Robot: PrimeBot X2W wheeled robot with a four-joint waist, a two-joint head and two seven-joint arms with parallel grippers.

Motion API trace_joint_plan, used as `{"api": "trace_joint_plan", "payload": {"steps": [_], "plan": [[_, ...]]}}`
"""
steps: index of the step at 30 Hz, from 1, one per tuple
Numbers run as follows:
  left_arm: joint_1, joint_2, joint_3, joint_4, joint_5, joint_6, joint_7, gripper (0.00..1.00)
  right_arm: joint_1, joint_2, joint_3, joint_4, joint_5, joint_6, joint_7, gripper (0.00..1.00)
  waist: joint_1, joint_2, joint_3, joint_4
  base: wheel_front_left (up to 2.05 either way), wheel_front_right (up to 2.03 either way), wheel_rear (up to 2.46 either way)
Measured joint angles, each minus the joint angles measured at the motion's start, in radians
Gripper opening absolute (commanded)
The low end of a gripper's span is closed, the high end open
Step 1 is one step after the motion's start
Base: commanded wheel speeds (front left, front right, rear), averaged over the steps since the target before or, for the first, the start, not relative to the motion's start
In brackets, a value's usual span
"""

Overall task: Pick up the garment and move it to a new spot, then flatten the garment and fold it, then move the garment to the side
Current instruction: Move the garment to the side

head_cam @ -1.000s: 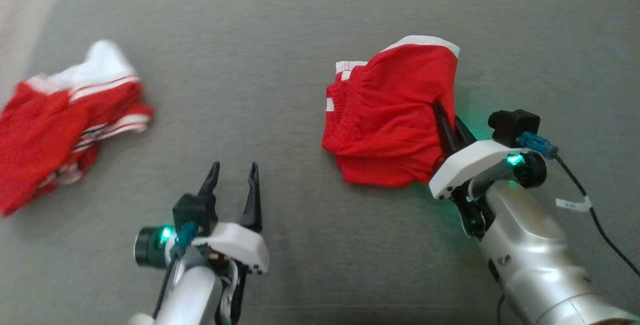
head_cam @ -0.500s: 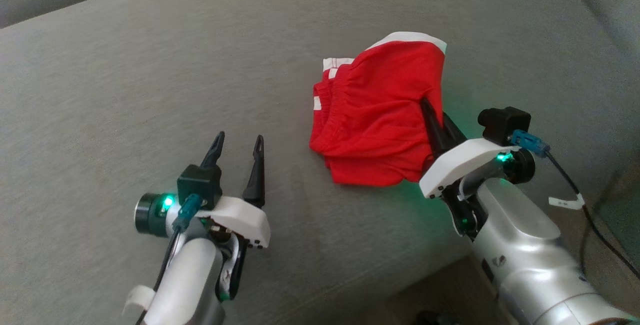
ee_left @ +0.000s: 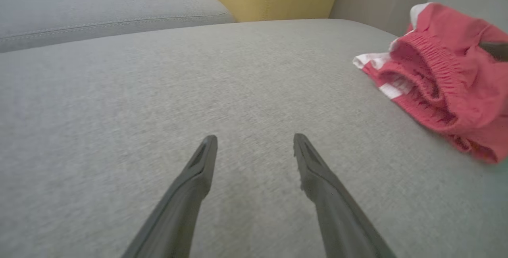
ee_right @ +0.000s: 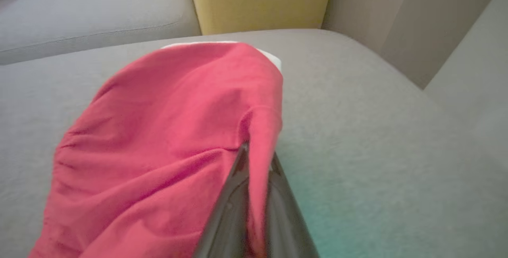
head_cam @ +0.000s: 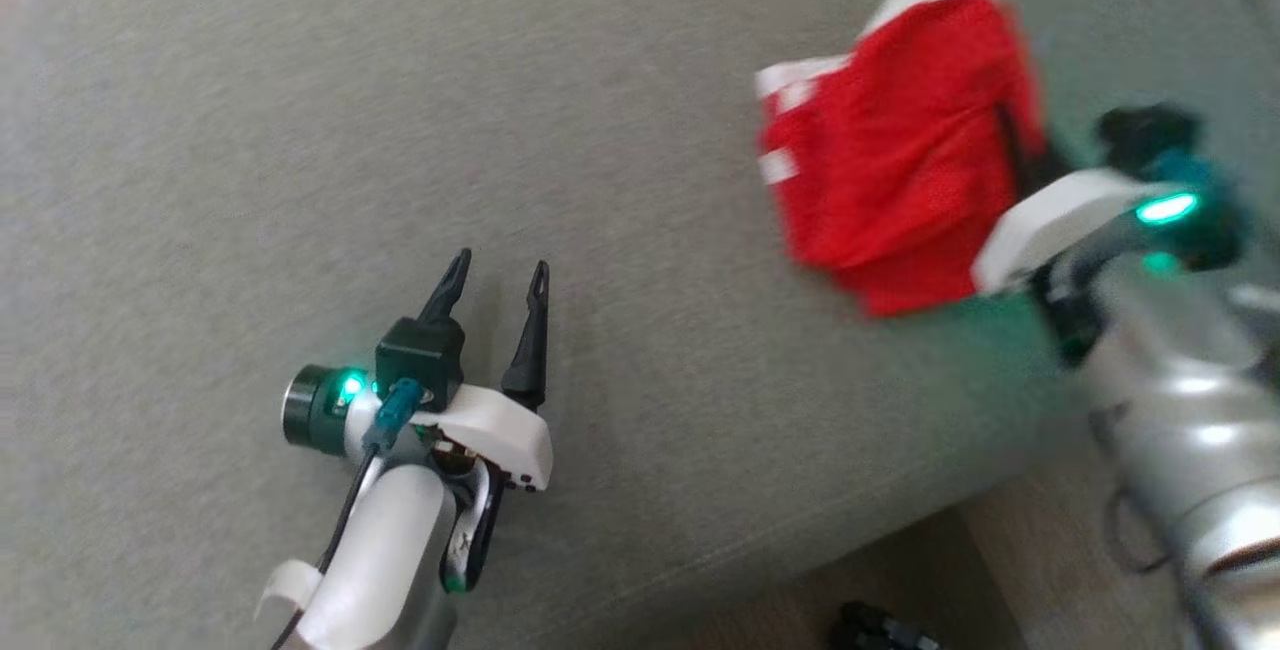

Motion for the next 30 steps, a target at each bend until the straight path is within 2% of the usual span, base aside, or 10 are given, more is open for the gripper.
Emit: {"api": "trace_joint_plan", "payload": {"steps": [6, 15, 16, 17, 18, 19, 23, 26, 28, 30], "plan": [[0.0, 0.001, 0.004, -0.018, 0.0, 0.001, 0.0, 1.0, -0.083, -0.14, -0.129, 0.124, -0.084, 0.0, -0.001, 0.0, 0.0, 0.0, 0.023, 0.088, 0.0, 0.0, 0.0], [0.0, 0.001, 0.013, -0.037, 0.009, 0.002, 0.0, 1.0, -0.14, -0.23, -0.292, 0.157, -0.203, 0.0, -0.001, 0.0, 0.0, 0.0, 0.057, 0.133, 0.0, 0.0, 0.0], [0.0, 0.001, 0.015, -0.038, 0.009, 0.002, 0.0, 1.0, -0.143, -0.239, -0.314, 0.16, -0.22, 0.0, -0.001, 0.11, 0.0, 0.0, 0.059, 0.135, 0.0, 0.0, 0.0], [-0.001, 0.001, 0.015, -0.039, 0.009, 0.002, 0.0, 1.0, -0.144, -0.247, -0.336, 0.162, -0.24, 0.0, -0.001, 0.44, 0.0, 0.0, 0.061, 0.136, 0.0, 0.0, 0.0], [-0.002, 0.001, 0.016, -0.04, 0.009, 0.002, 0.0, 1.0, -0.144, -0.256, -0.362, 0.163, -0.26, 0.0, -0.001, 0.94, -0.0001, 0.0, 0.063, 0.137, 0.0, 0.0, 0.0], [-0.004, 0.001, 0.016, -0.04, 0.009, 0.002, 0.0, 1.0, -0.144, -0.264, -0.388, 0.165, -0.279, 0.0, -0.001, 1.0, -0.0001, 0.0, 0.065, 0.138, 0.0, 0.0, 0.0], [-0.016, 0.001, 0.021, -0.04, 0.009, 0.002, 0.0, 1.0, -0.144, -0.274, -0.491, 0.158, -0.357, 0.0, -0.002, 1.0, -0.0001, 0.0, 0.065, 0.14, 0.0, 0.0, 0.0], [-0.017, 0.001, 0.028, -0.04, 0.009, 0.009, 0.0, 1.0, -0.14, -0.265, -0.573, 0.081, -0.413, 0.0, -0.002, 1.0, -0.0001, 0.0, 0.06, 0.142, 0.0, 0.0, 0.0], [-0.017, 0.001, 0.03, -0.04, 0.009, 0.009, 0.0, 1.0, -0.138, -0.235, -0.624, 0.005, -0.441, 0.0, -0.003, 1.0, -0.0001, 0.0, 0.052, 0.144, 0.0, 0.0, 0.0], [-0.015, 0.0, 0.032, -0.041, 0.008, 0.011, 0.0, 1.0, -0.124, -0.18, -0.62, -0.073, -0.467, 0.0, -0.003, 1.0, -0.0001, 0.0, 0.042, 0.148, 0.0, 0.0, 0.0]]}}
